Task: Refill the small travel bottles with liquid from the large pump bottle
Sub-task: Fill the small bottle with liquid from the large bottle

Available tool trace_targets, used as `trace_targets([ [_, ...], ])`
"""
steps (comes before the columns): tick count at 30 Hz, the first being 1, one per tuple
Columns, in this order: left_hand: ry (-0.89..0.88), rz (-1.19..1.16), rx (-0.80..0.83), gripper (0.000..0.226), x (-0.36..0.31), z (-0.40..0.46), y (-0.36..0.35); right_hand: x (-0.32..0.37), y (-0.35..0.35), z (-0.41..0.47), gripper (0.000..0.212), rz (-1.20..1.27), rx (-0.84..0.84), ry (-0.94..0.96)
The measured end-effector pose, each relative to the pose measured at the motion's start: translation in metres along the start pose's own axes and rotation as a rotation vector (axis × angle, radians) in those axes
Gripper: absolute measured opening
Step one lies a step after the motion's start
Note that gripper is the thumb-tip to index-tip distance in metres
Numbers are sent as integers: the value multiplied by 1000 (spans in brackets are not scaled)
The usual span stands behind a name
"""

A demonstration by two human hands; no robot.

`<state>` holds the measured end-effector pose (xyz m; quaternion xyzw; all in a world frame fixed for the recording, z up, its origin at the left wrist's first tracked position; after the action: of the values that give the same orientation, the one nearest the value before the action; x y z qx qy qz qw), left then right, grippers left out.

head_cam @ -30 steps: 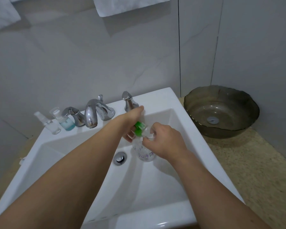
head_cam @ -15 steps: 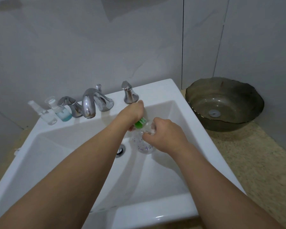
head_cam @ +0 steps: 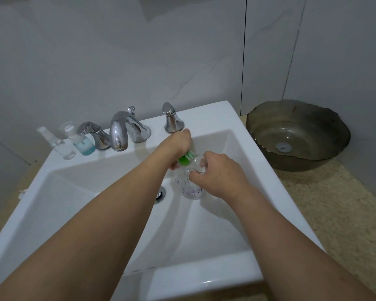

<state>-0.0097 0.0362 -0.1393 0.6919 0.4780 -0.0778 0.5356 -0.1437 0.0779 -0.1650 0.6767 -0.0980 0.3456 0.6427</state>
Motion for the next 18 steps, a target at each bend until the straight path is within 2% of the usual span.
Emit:
trace_targets([
  [3,55,57,71,64,0,-2,4,0,0,-1,38,13,-5,9],
  [6,124,43,212,78,-1,-4,15,0,1,-2,37,46,-46,23],
  [10,160,-36,341,80,-6,-6,26,2,2,0,36,48,-66,40],
  [13,167,-19,326,74,-9,-7,21,1,2,0,36,52,-64,43],
  [18,81,52,133,73,-7,-4,7,0,0,1,33,40,-34,21],
])
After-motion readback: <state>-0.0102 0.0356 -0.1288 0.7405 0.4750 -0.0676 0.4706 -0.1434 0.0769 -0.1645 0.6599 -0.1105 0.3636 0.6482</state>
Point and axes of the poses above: each hand's wrist, its own z-axis towards the middle knuckle, its own y-axis out of the back of the hand, x = y × z, the point moved 2 cm from there along z, towards the middle knuckle, and after that the axes turned 2 degrees about -y, right-handed, at the moved point
